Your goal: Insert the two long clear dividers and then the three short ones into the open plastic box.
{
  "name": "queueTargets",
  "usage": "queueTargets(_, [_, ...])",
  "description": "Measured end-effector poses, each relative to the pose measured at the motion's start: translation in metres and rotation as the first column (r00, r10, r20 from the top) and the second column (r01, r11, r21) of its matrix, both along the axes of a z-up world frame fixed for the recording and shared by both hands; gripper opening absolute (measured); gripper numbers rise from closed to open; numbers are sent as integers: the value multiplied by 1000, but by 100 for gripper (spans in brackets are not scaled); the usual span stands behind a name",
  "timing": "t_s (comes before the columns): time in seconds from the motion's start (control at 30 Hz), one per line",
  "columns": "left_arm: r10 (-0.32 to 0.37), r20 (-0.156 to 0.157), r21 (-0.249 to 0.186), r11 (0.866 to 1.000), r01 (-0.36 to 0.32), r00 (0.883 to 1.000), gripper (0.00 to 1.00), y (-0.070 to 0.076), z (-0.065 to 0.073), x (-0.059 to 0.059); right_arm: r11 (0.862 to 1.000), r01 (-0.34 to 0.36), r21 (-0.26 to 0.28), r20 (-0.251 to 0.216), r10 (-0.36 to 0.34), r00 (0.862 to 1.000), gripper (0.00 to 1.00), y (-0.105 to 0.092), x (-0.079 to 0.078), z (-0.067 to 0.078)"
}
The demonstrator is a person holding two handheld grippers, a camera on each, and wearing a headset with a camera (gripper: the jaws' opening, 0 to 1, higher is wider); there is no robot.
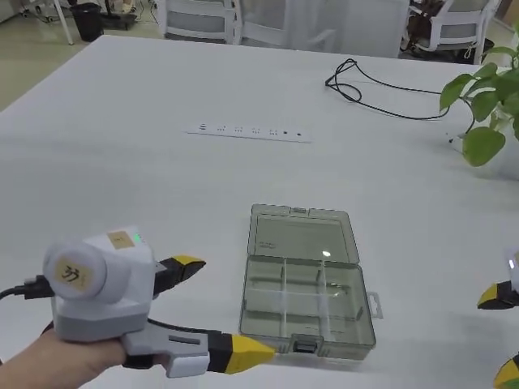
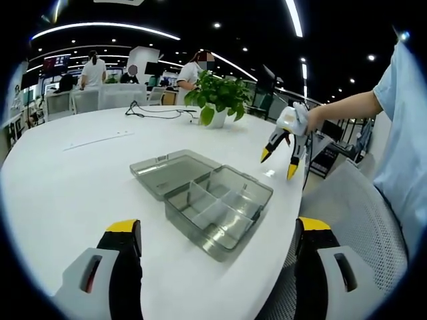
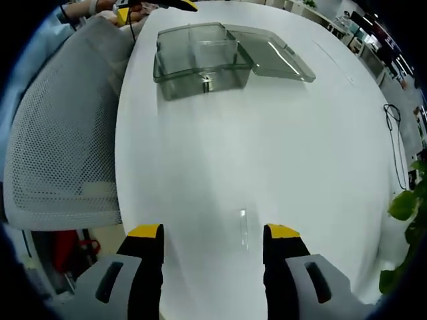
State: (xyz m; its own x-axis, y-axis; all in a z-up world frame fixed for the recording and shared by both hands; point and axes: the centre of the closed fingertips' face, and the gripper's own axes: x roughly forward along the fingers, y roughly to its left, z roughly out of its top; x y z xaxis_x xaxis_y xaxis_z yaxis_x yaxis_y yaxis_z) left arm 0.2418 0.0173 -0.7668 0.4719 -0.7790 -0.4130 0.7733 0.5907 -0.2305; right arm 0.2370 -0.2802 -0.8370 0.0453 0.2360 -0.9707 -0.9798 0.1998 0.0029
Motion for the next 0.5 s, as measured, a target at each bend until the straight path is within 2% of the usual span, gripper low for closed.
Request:
queueTargets(0.17, [-1,-3,0,1000,1,1000,97,0,0,0,999,-20,-25,-20,19,1000,49,-6,2,-5])
queueTargets(0.5, [5,-4,-4,1000,-5,1000,96,3,0,0,994,-88,-65,-35,86,996,41,-8,3,-10])
